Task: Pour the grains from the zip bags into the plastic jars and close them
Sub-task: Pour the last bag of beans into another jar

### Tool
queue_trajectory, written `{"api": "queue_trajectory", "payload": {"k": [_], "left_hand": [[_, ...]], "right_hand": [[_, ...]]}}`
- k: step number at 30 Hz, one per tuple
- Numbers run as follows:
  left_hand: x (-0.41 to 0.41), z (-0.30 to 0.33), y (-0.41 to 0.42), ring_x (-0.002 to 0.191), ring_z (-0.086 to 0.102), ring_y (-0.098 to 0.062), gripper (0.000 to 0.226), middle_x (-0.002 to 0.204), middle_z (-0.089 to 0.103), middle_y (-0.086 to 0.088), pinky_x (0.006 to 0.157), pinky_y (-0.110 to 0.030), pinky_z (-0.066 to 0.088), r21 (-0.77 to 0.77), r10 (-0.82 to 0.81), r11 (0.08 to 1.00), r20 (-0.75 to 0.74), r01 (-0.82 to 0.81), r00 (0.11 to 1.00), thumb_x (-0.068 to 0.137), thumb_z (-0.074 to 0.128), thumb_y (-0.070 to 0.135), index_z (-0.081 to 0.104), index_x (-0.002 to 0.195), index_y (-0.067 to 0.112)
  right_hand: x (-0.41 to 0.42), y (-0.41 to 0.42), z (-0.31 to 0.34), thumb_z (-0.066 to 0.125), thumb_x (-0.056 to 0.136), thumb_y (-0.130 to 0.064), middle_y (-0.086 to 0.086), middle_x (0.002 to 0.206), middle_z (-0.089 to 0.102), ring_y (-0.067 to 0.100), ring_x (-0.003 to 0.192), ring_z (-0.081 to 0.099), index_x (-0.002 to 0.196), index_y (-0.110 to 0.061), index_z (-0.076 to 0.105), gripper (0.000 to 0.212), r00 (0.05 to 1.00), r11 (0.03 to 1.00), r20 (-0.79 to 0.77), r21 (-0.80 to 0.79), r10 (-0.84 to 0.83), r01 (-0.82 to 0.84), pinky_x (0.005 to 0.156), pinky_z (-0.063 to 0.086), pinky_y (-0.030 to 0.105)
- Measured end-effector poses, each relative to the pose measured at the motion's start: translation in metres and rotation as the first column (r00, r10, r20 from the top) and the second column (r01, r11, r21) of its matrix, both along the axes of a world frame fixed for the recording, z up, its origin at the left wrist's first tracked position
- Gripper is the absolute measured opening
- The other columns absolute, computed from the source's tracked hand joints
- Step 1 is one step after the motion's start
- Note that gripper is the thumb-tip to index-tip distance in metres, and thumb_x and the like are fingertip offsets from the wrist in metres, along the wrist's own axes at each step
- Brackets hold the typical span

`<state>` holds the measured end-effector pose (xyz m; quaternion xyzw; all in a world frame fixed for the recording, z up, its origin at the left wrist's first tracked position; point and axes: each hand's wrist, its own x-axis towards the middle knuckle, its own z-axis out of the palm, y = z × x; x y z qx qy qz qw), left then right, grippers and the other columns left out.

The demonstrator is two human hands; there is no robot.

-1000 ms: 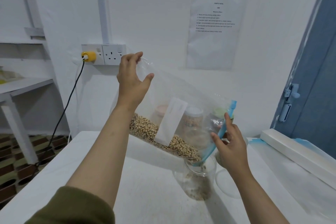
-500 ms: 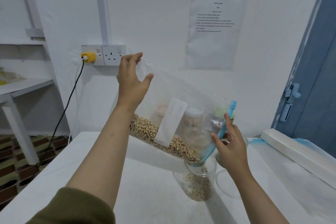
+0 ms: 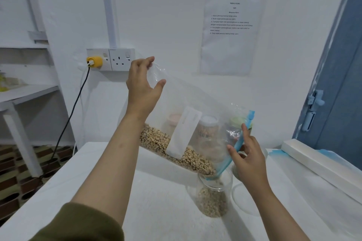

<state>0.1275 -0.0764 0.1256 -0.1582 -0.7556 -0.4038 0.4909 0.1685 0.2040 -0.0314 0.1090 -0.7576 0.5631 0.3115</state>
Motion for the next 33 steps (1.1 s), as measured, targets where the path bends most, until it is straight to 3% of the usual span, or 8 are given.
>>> {"api": "queue_trajectory", "payload": {"k": [19,25,33], "left_hand": [[-0.0005,0.0,0.0051,0.114,0.046,-0.001,0.059,0.12,0.038,0.01,0.106,-0.051,0.04,0.002,-0.009,1.0,0.001,0.009,1.0,0.081,0.069,0.025,0.049,0.136,0.016],[-0.0024,-0.0029,0.0046,0.113,0.046,-0.002,0.059,0.12,0.039,0.009,0.106,-0.053,0.039,0.01,-0.002,1.0,0.003,0.002,1.0,0.081,0.071,0.021,0.05,0.136,0.016],[-0.0038,-0.0023,0.0063,0.112,0.045,0.001,0.059,0.121,0.039,0.01,0.107,-0.052,0.038,0.004,-0.006,1.0,0.001,0.006,1.0,0.082,0.072,0.02,0.049,0.136,0.018]], "right_hand": [[0.0028,0.0021,-0.0008,0.067,0.091,-0.011,-0.004,0.111,0.053,-0.004,0.101,0.056,0.15,-0.032,0.032,0.071,1.0,1.0,0.014,-0.01,0.012,-0.012,0.08,0.045,0.005],[-0.0008,0.0022,-0.0039,0.068,0.091,-0.011,-0.002,0.114,0.053,0.01,0.108,0.058,0.15,-0.031,0.034,0.071,1.0,1.0,0.01,-0.014,0.013,-0.013,0.082,0.046,0.006],[-0.0005,0.0024,-0.0048,0.069,0.091,-0.012,-0.008,0.112,0.054,0.008,0.108,0.058,0.149,-0.035,0.033,0.072,1.0,0.999,0.023,-0.027,0.02,-0.02,0.083,0.046,0.007]]}}
